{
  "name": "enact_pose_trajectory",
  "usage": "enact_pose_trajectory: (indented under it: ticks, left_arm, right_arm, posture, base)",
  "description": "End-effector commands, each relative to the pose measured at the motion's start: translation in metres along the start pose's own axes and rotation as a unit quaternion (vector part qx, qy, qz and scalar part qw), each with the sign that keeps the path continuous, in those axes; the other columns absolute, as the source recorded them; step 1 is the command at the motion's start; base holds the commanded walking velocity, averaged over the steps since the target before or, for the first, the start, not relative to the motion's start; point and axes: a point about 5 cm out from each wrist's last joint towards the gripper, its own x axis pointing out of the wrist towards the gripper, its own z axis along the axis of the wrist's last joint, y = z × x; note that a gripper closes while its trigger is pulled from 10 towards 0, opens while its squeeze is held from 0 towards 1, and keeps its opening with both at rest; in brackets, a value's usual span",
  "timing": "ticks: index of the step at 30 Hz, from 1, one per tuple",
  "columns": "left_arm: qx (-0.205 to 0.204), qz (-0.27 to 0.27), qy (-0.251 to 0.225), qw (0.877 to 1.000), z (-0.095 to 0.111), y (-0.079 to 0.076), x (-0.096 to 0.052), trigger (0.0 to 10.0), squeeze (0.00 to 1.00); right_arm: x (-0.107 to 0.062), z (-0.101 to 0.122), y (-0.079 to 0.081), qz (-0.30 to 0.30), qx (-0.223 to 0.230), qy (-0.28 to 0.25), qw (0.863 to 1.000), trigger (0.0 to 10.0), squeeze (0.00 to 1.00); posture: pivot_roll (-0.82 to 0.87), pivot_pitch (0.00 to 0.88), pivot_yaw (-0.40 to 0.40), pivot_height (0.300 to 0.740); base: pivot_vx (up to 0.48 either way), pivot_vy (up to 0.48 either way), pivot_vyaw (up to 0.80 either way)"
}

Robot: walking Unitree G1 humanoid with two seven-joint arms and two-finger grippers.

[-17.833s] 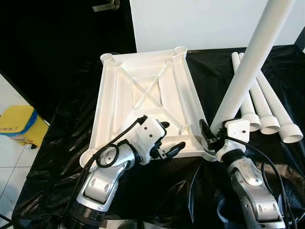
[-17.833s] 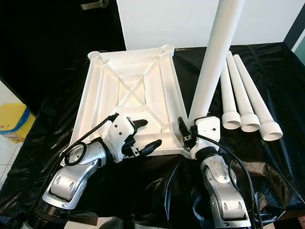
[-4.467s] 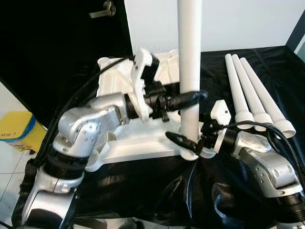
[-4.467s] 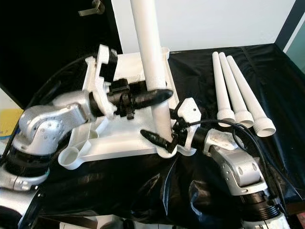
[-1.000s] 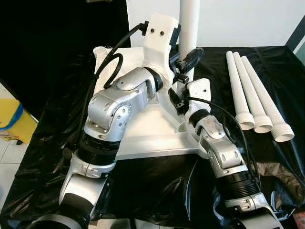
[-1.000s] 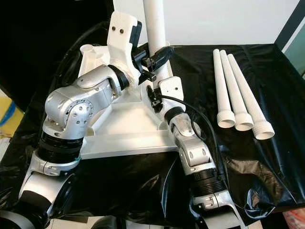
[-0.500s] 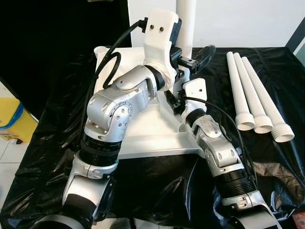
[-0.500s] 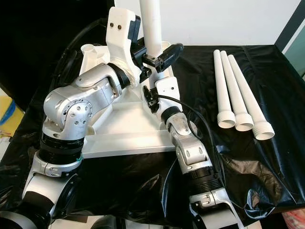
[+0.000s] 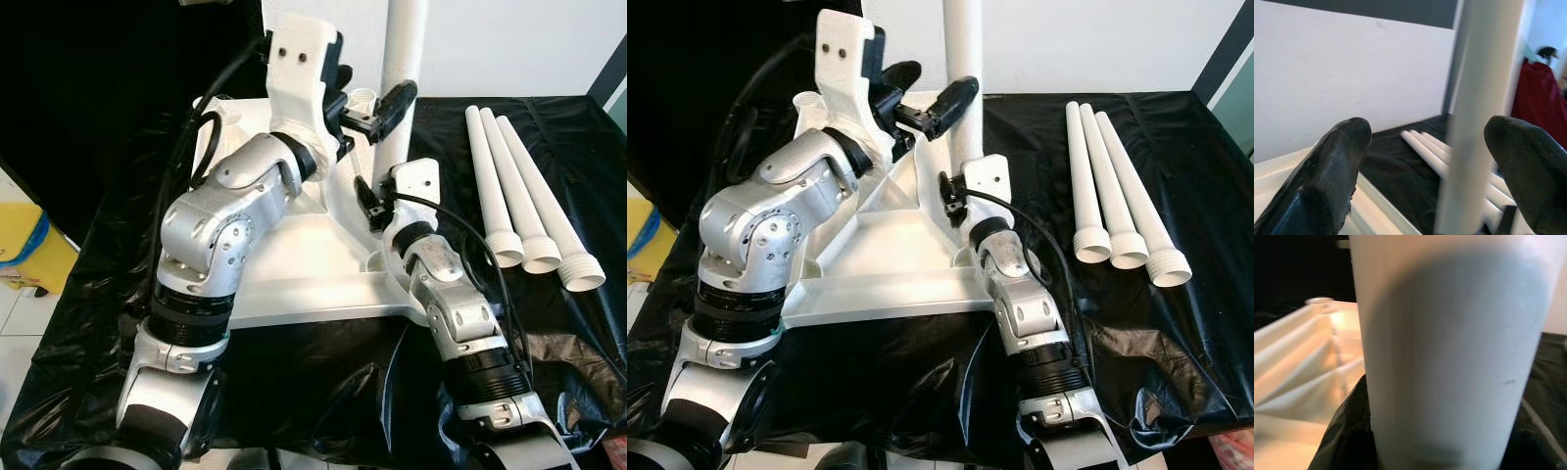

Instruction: Building children table

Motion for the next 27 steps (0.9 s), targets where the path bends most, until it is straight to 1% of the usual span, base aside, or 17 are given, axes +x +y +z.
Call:
enact_pose_trajectory:
  ticks: [1, 3, 4, 7, 8, 11, 13, 14, 15, 18, 19, 20, 21, 23, 24, 26, 27]
  left_arm:
    - [0.003, -0.02, -0.014, 1.0, -0.001, 0.002, -0.009, 10.0, 0.0]
    - [0.005, -0.015, -0.005, 1.0, -0.007, 0.005, -0.014, 10.0, 0.0]
    - [0.01, -0.009, 0.005, 1.0, -0.014, 0.007, -0.018, 10.0, 0.0]
    - [0.014, -0.007, 0.012, 1.0, -0.018, 0.008, -0.021, 10.0, 0.0]
    - [0.015, -0.004, 0.023, 1.0, -0.025, 0.01, -0.025, 10.0, 0.0]
    - [0.015, -0.004, 0.023, 1.0, -0.025, 0.01, -0.025, 10.0, 0.0]
    - [0.024, -0.006, 0.05, 0.998, -0.043, 0.009, -0.037, 10.0, 0.0]
    - [0.024, -0.006, 0.05, 0.998, -0.043, 0.009, -0.037, 10.0, 0.0]
    - [0.032, -0.011, 0.065, 0.997, -0.054, 0.006, -0.043, 10.0, 0.0]
    - [0.032, -0.011, 0.065, 0.997, -0.054, 0.006, -0.043, 10.0, 0.0]
    - [0.047, -0.019, 0.076, 0.996, -0.063, 0.002, -0.048, 10.0, 0.0]
    - [0.047, -0.019, 0.076, 0.996, -0.063, 0.002, -0.048, 10.0, 0.0]
    - [0.056, -0.029, 0.09, 0.994, -0.076, -0.005, -0.053, 10.0, 0.0]
    - [0.056, -0.029, 0.09, 0.994, -0.076, -0.005, -0.053, 10.0, 0.0]
    - [0.066, -0.04, 0.101, 0.992, -0.086, -0.012, -0.057, 10.0, 0.0]
    - [0.066, -0.04, 0.101, 0.992, -0.086, -0.012, -0.057, 10.0, 0.0]
    - [0.07, -0.054, 0.111, 0.99, -0.096, -0.019, -0.063, 10.0, 0.0]
  right_arm:
    - [-0.004, -0.002, -0.01, -0.032, 0.024, 0.005, 0.999, 10.0, 0.0]
    - [-0.006, -0.003, -0.014, -0.042, 0.032, 0.008, 0.999, 10.0, 0.0]
    - [-0.009, -0.005, -0.017, -0.05, 0.037, 0.009, 0.998, 10.0, 0.0]
    - [-0.011, -0.006, -0.019, -0.054, 0.039, 0.01, 0.998, 10.0, 0.0]
    - [-0.014, -0.007, -0.021, -0.057, 0.038, 0.011, 0.998, 10.0, 0.0]
    - [-0.014, -0.007, -0.021, -0.057, 0.038, 0.011, 0.998, 10.0, 0.0]
    - [-0.024, -0.009, -0.024, -0.059, 0.036, 0.01, 0.998, 10.0, 0.0]
    - [-0.024, -0.009, -0.024, -0.059, 0.036, 0.01, 0.998, 10.0, 0.0]
    - [-0.03, -0.011, -0.025, -0.06, 0.036, 0.009, 0.997, 10.0, 0.0]
    - [-0.03, -0.011, -0.025, -0.06, 0.036, 0.009, 0.997, 10.0, 0.0]
    - [-0.035, -0.011, -0.026, -0.061, 0.037, 0.007, 0.997, 10.0, 0.0]
    - [-0.035, -0.011, -0.026, -0.061, 0.037, 0.007, 0.997, 10.0, 0.0]
    - [-0.043, -0.012, -0.024, -0.056, 0.038, 0.007, 0.998, 10.0, 0.0]
    - [-0.043, -0.012, -0.024, -0.056, 0.038, 0.007, 0.998, 10.0, 0.0]
    - [-0.049, -0.014, -0.023, -0.048, 0.038, 0.007, 0.998, 10.0, 0.0]
    - [-0.049, -0.014, -0.023, -0.048, 0.038, 0.007, 0.998, 10.0, 0.0]
    - [-0.057, -0.014, -0.02, -0.038, 0.041, 0.006, 0.998, 10.0, 0.0]
  posture:
    - [0.0, 0.13, 0.032, 0.74]
    - [-0.01, 0.131, 0.036, 0.74]
    - [-0.01, 0.13, 0.042, 0.74]
    - [-0.01, 0.13, 0.043, 0.74]
    - [-0.02, 0.129, 0.047, 0.74]
    - [-0.02, 0.129, 0.047, 0.74]
    - [-0.03, 0.128, 0.055, 0.74]
    - [-0.03, 0.128, 0.055, 0.74]
    - [-0.03, 0.128, 0.056, 0.74]
    - [-0.03, 0.128, 0.056, 0.74]
    - [-0.04, 0.128, 0.057, 0.74]
    - [-0.04, 0.128, 0.057, 0.74]
    - [-0.04, 0.126, 0.056, 0.74]
    - [-0.04, 0.126, 0.056, 0.74]
    - [-0.04, 0.124, 0.055, 0.74]
    - [-0.04, 0.124, 0.055, 0.74]
    - [-0.05, 0.123, 0.055, 0.74]
  base:
    - [0.0, 0.0, 0.0]
    - [0.0, 0.0, 0.0]
    - [0.0, 0.0, 0.0]
    - [0.0, 0.0, 0.0]
    - [0.0, 0.0, 0.0]
    - [0.0, 0.0, 0.0]
    - [0.0, 0.0, 0.0]
    - [0.0, 0.0, 0.0]
    - [0.0, 0.0, 0.0]
    - [0.0, 0.0, 0.0]
    - [0.0, 0.0, 0.0]
    - [0.0, 0.0, 0.0]
    - [0.0, 0.0, 0.0]
    - [0.0, 0.0, 0.0]
    - [0.0, 0.0, 0.0]
    - [0.0, 0.0, 0.0]
    - [0.0, 0.0, 0.0]
